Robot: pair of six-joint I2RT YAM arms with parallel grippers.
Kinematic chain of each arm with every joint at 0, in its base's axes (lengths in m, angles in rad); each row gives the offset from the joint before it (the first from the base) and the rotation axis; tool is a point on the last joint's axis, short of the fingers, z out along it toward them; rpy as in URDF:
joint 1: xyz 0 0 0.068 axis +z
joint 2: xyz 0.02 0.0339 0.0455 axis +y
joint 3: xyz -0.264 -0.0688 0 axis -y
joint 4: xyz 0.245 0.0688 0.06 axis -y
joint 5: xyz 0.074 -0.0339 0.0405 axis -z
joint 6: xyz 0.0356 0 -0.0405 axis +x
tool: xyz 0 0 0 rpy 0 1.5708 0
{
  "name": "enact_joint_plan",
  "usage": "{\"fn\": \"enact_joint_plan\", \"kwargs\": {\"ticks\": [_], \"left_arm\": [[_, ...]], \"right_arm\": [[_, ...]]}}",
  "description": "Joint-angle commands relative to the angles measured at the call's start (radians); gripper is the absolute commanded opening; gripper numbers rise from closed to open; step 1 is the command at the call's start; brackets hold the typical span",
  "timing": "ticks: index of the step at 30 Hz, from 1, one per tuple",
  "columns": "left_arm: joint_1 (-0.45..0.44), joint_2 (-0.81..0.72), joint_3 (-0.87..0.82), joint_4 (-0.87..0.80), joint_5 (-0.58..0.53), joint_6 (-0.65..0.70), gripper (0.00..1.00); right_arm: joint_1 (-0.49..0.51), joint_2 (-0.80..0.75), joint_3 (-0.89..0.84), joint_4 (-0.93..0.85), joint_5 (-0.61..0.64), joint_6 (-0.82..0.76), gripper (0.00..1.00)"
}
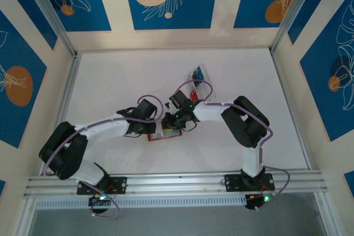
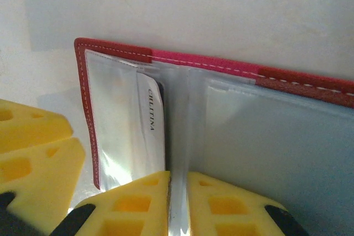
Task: Put the credit cards into the card holder
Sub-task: Insert the credit card into the card slot.
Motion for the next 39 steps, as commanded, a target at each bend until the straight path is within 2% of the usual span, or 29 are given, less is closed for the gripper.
{"fn": "enact_joint_plan", "kwargs": {"ticks": [1, 5, 9, 14, 18, 21, 25, 29, 35, 39], "left_arm": [[0.0, 0.051, 0.043, 0.024, 0.028, 0.019, 0.18], [0.0, 0.109, 0.071, 0.027, 0.03, 0.029, 0.15], [-0.014, 0.154, 0.09, -0.024, -0.036, 0.029, 0.11], [-0.032, 0.158, 0.076, -0.04, -0.08, 0.024, 0.14], [-0.034, 0.107, 0.041, -0.021, -0.066, 0.005, 0.16], [-0.034, 0.02, 0.014, -0.047, -0.113, -0.026, 0.16], [-0.031, -0.056, -0.007, -0.086, -0.173, -0.042, 0.15], [-0.023, -0.033, -0.017, -0.074, -0.147, -0.03, 0.14], [-0.023, 0.041, -0.006, -0.031, -0.11, -0.022, 0.12], [-0.022, 0.059, -0.013, -0.024, -0.115, -0.021, 0.12]], "right_arm": [[-0.007, 0.008, -0.022, -0.009, -0.033, 0.002, 0.18], [-0.007, 0.022, -0.021, 0.0, -0.045, 0.001, 0.17], [-0.007, 0.039, -0.017, 0.016, -0.067, 0.006, 0.17], [-0.008, 0.051, -0.013, 0.019, -0.076, 0.007, 0.17], [-0.022, 0.046, -0.024, 0.03, -0.09, 0.015, 0.17], [-0.035, 0.032, -0.039, 0.04, -0.102, 0.016, 0.16], [-0.038, -0.036, -0.054, 0.005, -0.053, -0.01, 0.13], [-0.023, -0.079, -0.022, -0.078, 0.011, -0.054, 0.1], [0.014, -0.046, 0.065, -0.186, 0.082, -0.092, 0.02], [0.039, -0.001, 0.127, -0.229, 0.114, -0.109, 0.0]]}}
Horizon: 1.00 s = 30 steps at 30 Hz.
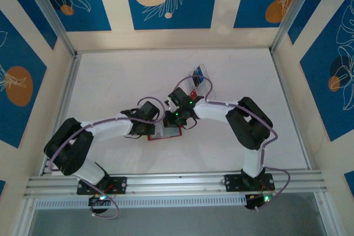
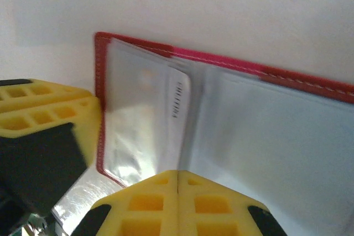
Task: Put the credit cards into the card holder
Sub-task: Insert the credit card into the card slot.
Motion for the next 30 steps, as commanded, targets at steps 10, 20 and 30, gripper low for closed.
{"fn": "enact_joint_plan", "kwargs": {"ticks": [10, 20, 30], "left_arm": [[0.005, 0.023, -0.051, 0.026, 0.012, -0.003, 0.12], [0.006, 0.019, -0.063, 0.032, 0.015, -0.006, 0.12], [0.005, 0.012, -0.069, 0.04, 0.022, -0.009, 0.12]], "right_arm": [[0.041, 0.06, 0.093, -0.134, 0.123, -0.031, 0.0], [0.057, 0.083, 0.119, -0.149, 0.125, -0.038, 0.0], [0.076, 0.119, 0.129, -0.093, 0.037, -0.012, 0.0]]}}
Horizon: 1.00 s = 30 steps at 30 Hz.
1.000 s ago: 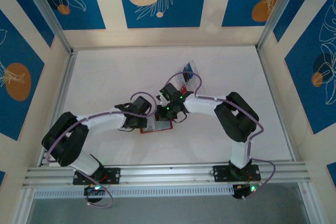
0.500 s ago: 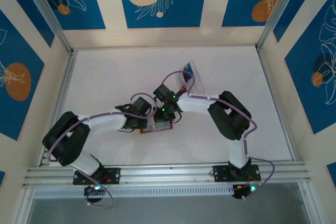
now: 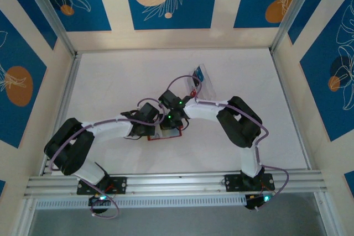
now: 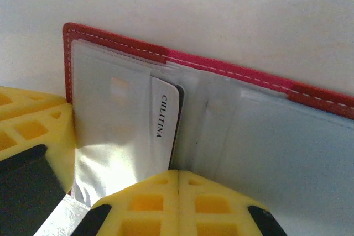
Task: Put the credit cards into the card holder
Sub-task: Insert the credit card into the card slot.
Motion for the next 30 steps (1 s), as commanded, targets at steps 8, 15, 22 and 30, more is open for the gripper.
{"fn": "enact_joint_plan", "kwargs": {"ticks": [8, 15, 22, 30], "left_arm": [[0.005, 0.007, -0.038, -0.005, 0.033, -0.009, 0.13], [0.005, -0.087, -0.026, -0.074, 0.003, -0.027, 0.16], [0.005, -0.171, 0.026, -0.13, 0.026, -0.016, 0.18], [0.005, -0.037, 0.094, -0.028, 0.127, 0.013, 0.18]], "right_arm": [[-0.007, 0.003, -0.059, 0.144, -0.155, 0.049, 0.0], [-0.033, -0.019, -0.074, 0.103, -0.099, 0.042, 0.0], [-0.046, -0.034, -0.054, 0.052, -0.102, 0.006, 0.0], [-0.075, -0.122, -0.06, 0.009, -0.109, -0.026, 0.03]]}}
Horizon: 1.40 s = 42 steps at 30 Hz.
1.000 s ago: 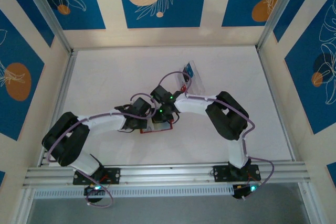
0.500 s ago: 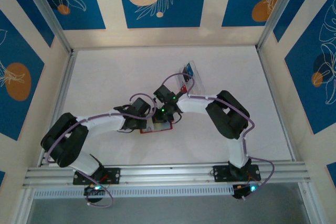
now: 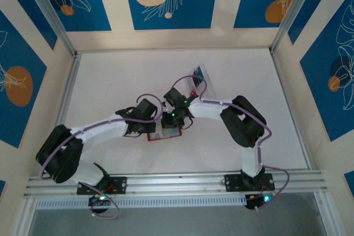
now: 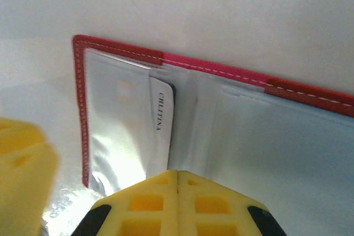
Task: Put the credit cards into the card holder
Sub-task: Insert the credit card into the card slot, then flip over the card slot on the card holder.
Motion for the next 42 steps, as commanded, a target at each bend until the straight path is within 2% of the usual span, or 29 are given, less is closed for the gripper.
{"fn": "enact_joint_plan", "kwargs": {"ticks": [1, 5, 12, 23, 29, 34, 42], "left_arm": [[0.004, 0.052, 0.044, 0.038, 0.051, 0.021, 0.18], [0.005, 0.095, 0.049, 0.058, 0.048, 0.024, 0.17], [0.006, 0.125, 0.003, 0.064, 0.024, 0.024, 0.17], [0.003, 0.139, -0.037, 0.082, 0.026, 0.017, 0.16], [0.002, 0.14, -0.041, 0.087, 0.028, 0.019, 0.16], [0.002, 0.133, -0.034, 0.089, 0.039, 0.027, 0.17], [-0.014, 0.026, -0.06, 0.125, 0.056, 0.086, 0.4]], "right_arm": [[-0.019, -0.082, -0.003, -0.06, -0.014, -0.039, 0.03], [-0.041, -0.106, 0.002, -0.109, 0.031, -0.068, 0.05], [-0.052, -0.016, 0.095, -0.228, 0.16, -0.109, 0.0], [-0.031, 0.08, 0.117, -0.252, 0.219, -0.104, 0.0], [-0.01, 0.114, 0.113, -0.209, 0.081, -0.088, 0.0], [-0.032, 0.112, 0.077, -0.133, -0.057, -0.046, 0.0], [-0.088, 0.12, 0.036, -0.078, -0.154, -0.006, 0.0]]}}
